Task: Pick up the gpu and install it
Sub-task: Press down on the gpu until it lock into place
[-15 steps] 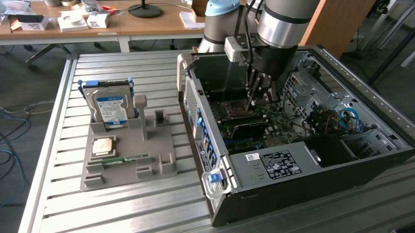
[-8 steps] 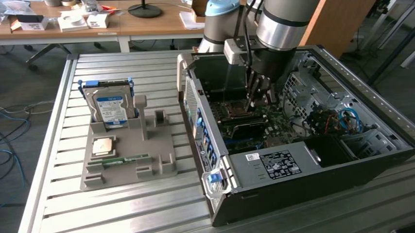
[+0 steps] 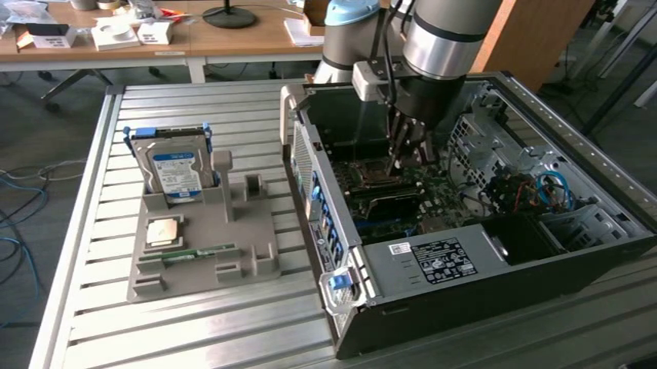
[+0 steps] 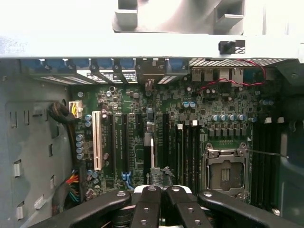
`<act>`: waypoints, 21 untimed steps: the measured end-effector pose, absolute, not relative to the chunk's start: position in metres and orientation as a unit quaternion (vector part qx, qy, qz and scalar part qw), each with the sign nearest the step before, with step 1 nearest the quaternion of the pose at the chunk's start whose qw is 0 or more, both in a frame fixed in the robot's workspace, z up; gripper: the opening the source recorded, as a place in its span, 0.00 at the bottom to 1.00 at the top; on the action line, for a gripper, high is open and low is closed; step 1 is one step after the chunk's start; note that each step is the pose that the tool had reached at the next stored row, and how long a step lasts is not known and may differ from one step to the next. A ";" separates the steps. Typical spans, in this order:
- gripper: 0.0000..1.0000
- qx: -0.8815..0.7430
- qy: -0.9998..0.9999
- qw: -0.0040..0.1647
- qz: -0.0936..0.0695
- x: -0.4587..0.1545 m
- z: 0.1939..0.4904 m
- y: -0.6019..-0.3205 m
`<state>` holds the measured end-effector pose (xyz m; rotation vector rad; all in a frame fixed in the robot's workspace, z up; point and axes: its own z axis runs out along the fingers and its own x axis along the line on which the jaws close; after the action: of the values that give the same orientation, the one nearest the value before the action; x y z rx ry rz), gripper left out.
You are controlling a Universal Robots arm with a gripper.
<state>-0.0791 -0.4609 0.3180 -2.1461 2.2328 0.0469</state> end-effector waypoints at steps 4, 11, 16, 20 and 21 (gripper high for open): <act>0.10 -0.693 0.721 0.022 0.015 -0.079 0.318 -0.460; 0.10 -0.693 0.721 0.022 0.015 -0.079 0.310 -0.460; 0.10 -0.693 0.721 0.022 0.015 -0.079 0.310 -0.460; 0.10 -0.693 0.721 0.022 0.015 -0.079 0.307 -0.460; 0.10 -0.693 0.721 0.022 0.015 -0.079 0.306 -0.460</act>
<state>-0.0793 -0.4603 0.3062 -2.1460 2.2328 0.0473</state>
